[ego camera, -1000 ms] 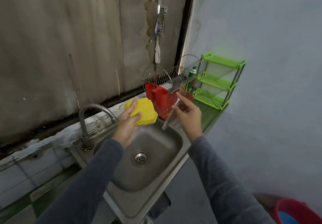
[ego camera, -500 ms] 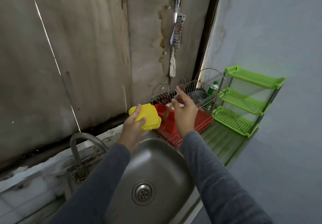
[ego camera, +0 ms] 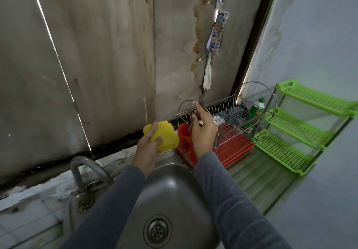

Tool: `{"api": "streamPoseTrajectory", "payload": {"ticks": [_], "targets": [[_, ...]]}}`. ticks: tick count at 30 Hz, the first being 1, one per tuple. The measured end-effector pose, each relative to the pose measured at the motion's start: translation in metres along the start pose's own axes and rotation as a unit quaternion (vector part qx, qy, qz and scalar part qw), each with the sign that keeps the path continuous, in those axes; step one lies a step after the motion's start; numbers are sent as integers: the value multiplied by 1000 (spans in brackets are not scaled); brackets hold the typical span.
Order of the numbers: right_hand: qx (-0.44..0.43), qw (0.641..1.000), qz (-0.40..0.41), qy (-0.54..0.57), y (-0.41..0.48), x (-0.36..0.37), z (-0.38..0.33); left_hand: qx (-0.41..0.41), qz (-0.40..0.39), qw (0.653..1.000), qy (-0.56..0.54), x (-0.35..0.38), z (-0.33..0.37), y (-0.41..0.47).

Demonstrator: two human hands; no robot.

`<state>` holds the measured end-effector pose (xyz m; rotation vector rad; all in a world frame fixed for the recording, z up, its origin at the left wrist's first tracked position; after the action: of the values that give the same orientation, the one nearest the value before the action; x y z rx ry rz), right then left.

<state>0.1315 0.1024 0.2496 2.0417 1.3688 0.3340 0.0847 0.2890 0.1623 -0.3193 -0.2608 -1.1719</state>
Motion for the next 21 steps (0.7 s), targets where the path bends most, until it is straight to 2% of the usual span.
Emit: {"api": "streamPoseTrajectory", "payload": {"ticks": [13,16,21], "targets": [[-8,1000,1,-4,11,13,5,-8,-2,1000,12,7,-8,6],[-21,999,-11,-42,10,19,5,-9,-2,1000,8,7,-7,6],[49,995,-64,-62,1,28,23,-7,-2,1000,10,8,-9,8]]}}
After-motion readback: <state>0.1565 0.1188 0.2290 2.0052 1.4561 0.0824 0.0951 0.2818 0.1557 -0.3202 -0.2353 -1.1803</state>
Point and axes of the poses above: each hand's wrist, its own y-axis towards the middle knuckle, its own x-axis out of the palm, z = x × y, the point moved 9 cm from there along y, towards the middle knuckle, and after that the axes turned 3 degrees about x, right-handed, at the moved point
